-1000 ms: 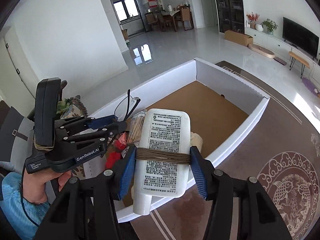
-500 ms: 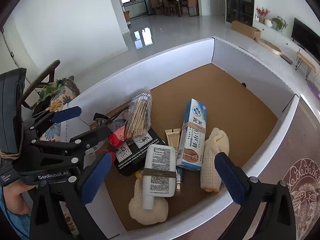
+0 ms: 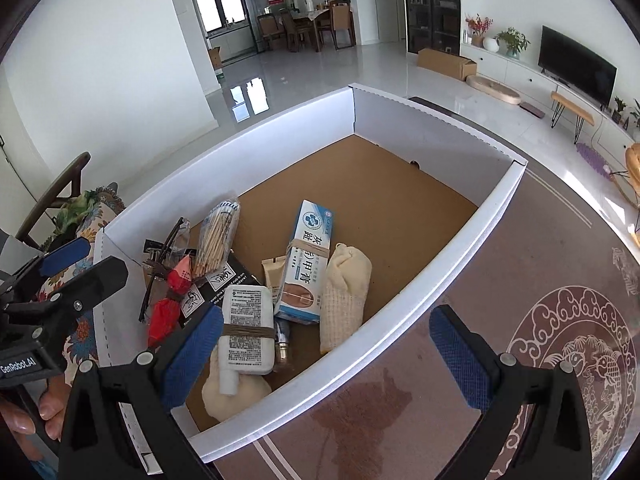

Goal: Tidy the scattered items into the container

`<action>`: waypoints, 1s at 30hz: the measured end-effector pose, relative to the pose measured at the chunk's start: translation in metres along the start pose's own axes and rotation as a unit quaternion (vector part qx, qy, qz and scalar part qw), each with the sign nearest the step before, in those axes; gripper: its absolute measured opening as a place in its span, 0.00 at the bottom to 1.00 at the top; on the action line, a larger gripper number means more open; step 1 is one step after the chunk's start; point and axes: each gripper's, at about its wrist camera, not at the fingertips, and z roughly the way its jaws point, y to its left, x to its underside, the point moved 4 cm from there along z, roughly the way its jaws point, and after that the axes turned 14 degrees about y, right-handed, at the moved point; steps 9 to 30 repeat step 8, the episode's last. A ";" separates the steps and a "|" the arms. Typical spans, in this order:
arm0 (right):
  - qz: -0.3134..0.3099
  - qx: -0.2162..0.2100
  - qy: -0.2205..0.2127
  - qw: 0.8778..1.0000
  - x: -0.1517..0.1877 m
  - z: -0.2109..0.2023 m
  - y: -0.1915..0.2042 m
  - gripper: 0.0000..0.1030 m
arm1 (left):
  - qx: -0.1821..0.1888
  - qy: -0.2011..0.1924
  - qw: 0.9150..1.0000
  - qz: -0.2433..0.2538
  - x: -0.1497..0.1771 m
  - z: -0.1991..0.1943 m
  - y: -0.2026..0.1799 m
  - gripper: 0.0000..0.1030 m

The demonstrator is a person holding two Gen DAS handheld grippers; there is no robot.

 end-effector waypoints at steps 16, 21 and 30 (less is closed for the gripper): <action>-0.004 0.000 0.002 1.000 0.000 0.010 0.003 1.00 | -0.052 -0.015 0.999 -0.005 0.011 0.006 0.001 1.00; -0.004 0.000 0.002 1.000 0.000 0.010 0.003 1.00 | -0.052 -0.015 0.999 -0.005 0.011 0.006 0.001 1.00; -0.004 0.000 0.002 1.000 0.000 0.010 0.003 1.00 | -0.052 -0.015 0.999 -0.005 0.011 0.006 0.001 1.00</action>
